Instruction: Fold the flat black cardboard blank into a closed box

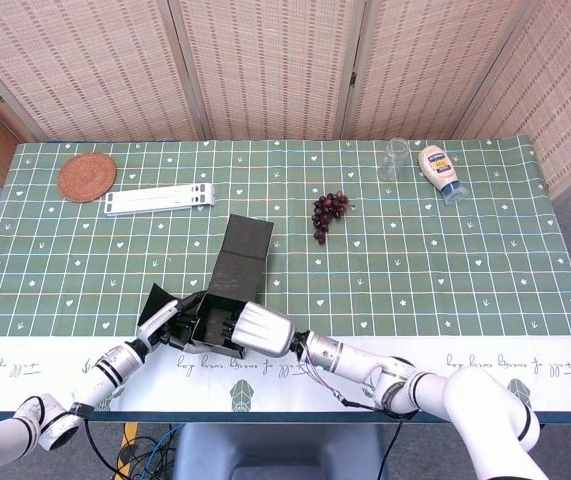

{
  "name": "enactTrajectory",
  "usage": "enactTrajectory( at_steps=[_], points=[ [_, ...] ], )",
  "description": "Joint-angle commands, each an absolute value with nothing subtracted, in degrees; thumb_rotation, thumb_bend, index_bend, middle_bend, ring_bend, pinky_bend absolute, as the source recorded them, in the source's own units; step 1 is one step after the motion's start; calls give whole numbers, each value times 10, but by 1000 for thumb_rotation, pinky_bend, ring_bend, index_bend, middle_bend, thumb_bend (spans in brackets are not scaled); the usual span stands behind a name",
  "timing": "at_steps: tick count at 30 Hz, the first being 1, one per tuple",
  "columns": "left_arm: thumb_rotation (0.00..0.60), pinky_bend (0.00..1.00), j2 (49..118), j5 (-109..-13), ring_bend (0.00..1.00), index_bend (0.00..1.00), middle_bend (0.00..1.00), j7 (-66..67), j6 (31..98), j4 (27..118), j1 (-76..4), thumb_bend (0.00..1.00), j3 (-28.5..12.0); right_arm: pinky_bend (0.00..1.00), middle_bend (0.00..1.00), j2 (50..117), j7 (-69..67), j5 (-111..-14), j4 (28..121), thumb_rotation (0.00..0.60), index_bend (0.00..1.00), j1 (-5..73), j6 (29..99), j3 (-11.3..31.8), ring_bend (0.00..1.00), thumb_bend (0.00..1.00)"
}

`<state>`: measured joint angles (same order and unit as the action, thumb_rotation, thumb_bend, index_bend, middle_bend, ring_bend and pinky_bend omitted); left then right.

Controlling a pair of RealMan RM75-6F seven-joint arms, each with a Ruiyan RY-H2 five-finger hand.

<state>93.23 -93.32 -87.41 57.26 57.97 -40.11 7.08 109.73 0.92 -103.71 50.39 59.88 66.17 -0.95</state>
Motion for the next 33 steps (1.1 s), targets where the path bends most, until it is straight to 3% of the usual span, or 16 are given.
enactTrajectory(
  at_steps=[1, 20, 33],
  points=[
    [600, 718, 933, -933, 622, 149, 166, -875, 572, 580, -402, 113, 71, 1000, 510, 1092, 13, -1037, 511, 600, 522, 603, 652, -10, 737, 177],
    [600, 718, 935, -924, 626, 191, 167, -884, 572, 585, -398, 113, 64, 1000, 519, 1071, 25, -1029, 544, 600, 529, 630, 604, 0, 749, 206],
    [600, 718, 932, -925, 627, 194, 167, -892, 574, 590, -398, 113, 63, 1000, 727, 1059, 17, -1032, 555, 600, 718, 645, 580, -5, 780, 361]
  ],
)
